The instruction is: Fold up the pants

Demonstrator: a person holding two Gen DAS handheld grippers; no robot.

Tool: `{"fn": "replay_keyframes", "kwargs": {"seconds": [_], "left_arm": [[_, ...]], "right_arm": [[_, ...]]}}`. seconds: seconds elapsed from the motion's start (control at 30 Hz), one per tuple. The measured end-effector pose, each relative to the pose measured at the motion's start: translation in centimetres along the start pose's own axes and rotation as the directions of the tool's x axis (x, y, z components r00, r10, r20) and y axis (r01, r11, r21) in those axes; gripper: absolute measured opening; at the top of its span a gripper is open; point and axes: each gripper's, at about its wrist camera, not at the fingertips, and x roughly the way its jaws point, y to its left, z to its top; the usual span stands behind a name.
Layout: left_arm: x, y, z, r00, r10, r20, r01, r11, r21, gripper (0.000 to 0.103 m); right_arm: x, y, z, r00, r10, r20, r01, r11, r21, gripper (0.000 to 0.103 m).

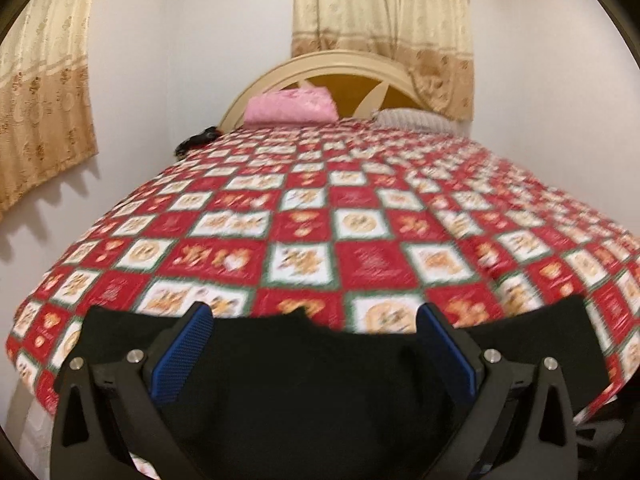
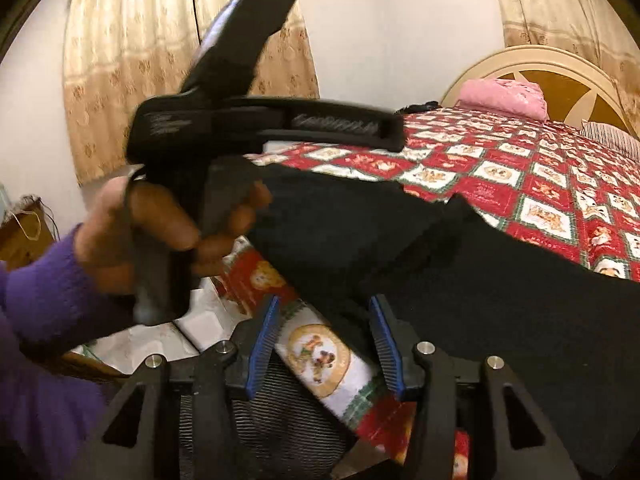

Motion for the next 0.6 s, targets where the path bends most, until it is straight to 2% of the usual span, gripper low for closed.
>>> {"fn": "replay_keyframes", "kwargs": {"seconds": [0.07, 0.13, 0.2, 0.27, 0.33, 0.4, 0.47, 0.53, 0.6], "left_arm": [[0.0, -1.0, 0.4, 0.999, -0.049, 0.004, 0.049, 0.999, 0.001, 0.103], [0.1, -2.5, 0.2, 0.995, -0.099, -0.012, 0.099, 0.995, 0.013, 0.103], [0.4, -4.2, -0.4, 0.988, -0.15, -0.035, 0.151, 0.988, 0.025, 0.103], [0.9, -5.7, -1.0, 0.979, -0.194, -0.069, 0.197, 0.98, 0.033, 0.103], [1.4, -7.7, -1.7, 0.969, -0.224, -0.099, 0.23, 0.972, 0.053, 0.103], [1.7, -9.1, -2.3, 0.966, -0.233, -0.111, 0.243, 0.966, 0.09, 0.103], [2.5, -10.0, -3.1, 0.974, -0.187, -0.131, 0.205, 0.969, 0.141, 0.103], [3.6, -9.7, -3.7, 0.978, -0.138, -0.156, 0.16, 0.977, 0.142, 0.103], [5.0, -8.5, -4.5, 0.972, -0.097, -0.213, 0.121, 0.987, 0.103, 0.103]], "right_arm": [[-1.9, -1.4, 0.1, 0.996, -0.065, 0.062, 0.061, 0.996, 0.06, 0.049], [-4.2, -3.9, -0.1, 0.98, -0.153, 0.123, 0.13, 0.975, 0.18, 0.049], [-6.5, -6.8, -0.7, 0.944, -0.287, 0.16, 0.23, 0.925, 0.302, 0.049], [-7.8, -10.0, -1.4, 0.904, -0.41, 0.117, 0.336, 0.855, 0.396, 0.049], [-8.6, -12.2, -1.6, 0.888, -0.453, 0.081, 0.372, 0.81, 0.453, 0.049], [-9.0, -13.5, -1.5, 0.873, -0.483, 0.072, 0.395, 0.786, 0.476, 0.049], [-8.5, -14.5, -1.2, 0.865, -0.499, 0.052, 0.421, 0.778, 0.466, 0.049], [-8.0, -15.2, -1.7, 0.861, -0.507, 0.035, 0.433, 0.768, 0.471, 0.049], [-7.1, -15.7, -2.7, 0.86, -0.51, 0.002, 0.443, 0.749, 0.492, 0.049]]}}
